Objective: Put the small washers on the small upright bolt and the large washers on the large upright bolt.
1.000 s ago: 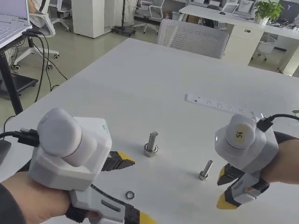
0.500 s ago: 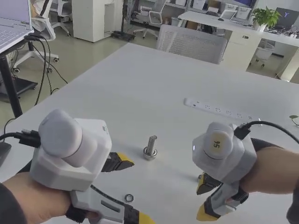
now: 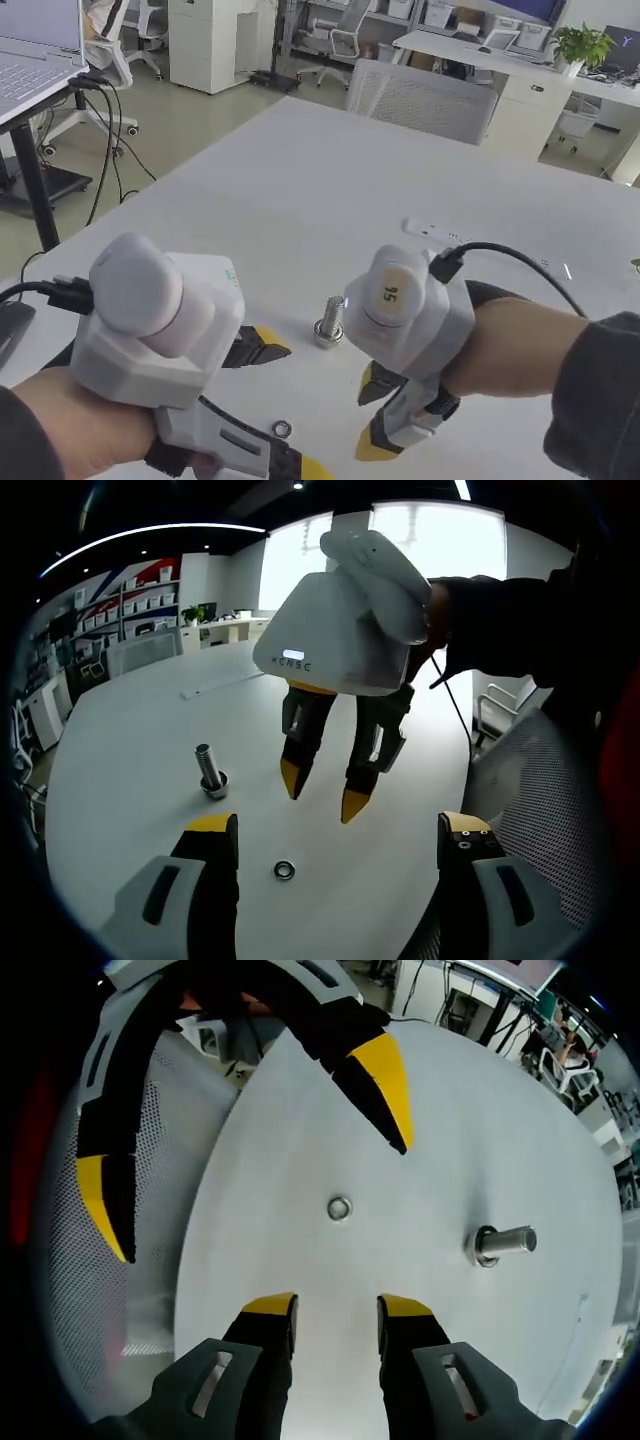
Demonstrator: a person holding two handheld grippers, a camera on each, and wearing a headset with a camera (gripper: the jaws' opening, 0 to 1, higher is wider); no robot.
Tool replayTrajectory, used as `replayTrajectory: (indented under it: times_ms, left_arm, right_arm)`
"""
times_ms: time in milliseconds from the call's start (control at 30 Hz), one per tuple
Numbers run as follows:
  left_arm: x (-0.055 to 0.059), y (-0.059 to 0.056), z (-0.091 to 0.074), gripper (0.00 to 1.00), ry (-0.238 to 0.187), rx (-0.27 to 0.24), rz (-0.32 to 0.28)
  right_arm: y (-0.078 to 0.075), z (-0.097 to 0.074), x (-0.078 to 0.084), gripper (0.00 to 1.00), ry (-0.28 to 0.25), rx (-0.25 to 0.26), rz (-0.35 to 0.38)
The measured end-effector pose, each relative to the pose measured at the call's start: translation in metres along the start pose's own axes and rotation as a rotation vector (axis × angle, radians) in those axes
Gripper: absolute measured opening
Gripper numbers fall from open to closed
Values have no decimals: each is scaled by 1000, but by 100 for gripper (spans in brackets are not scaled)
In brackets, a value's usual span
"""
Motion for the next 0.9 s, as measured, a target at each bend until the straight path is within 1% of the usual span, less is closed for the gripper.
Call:
replayTrajectory:
  times_ms: [233, 333, 400, 467, 567, 700, 767, 900]
  left_arm:
    - [-4, 2, -7, 81, -13, -10, 2]
    - [-5, 4, -10, 81, -7, -27, 16]
    - [-6, 5, -14, 82, -9, -27, 13]
    - [-5, 7, -18, 82, -9, -34, 10]
    - [0, 14, -25, 82, -12, -63, -8]
    - [6, 16, -28, 82, -15, -74, -27]
    - [6, 16, -29, 82, -18, -78, -32]
    - [4, 19, -31, 82, -41, -91, -43]
  right_arm:
    - [-5, 8, -20, 34, -20, -11, -29]
    - [-8, 9, -25, 34, -24, -9, -37]
    - [-8, 10, -28, 34, -29, -12, -39]
    - [-10, 11, -31, 34, -31, -11, -46]
    - [-11, 14, -34, 34, -31, -14, -54]
    - [-12, 18, -38, 34, -31, -22, -63]
    - [-12, 21, -41, 33, -32, -27, -74]
    - [-13, 27, -47, 32, -32, -35, -97]
Point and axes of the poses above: the centre of the closed fingertips' face, and the gripper's own axes: z roughly forward along the fingers, y roughly to its left, x roughly out of its underside, the point moved 4 cm from there along -z, roughly backward along the fingers, and after that the axes turned 14 degrees about -z, right-handed, at the moved point
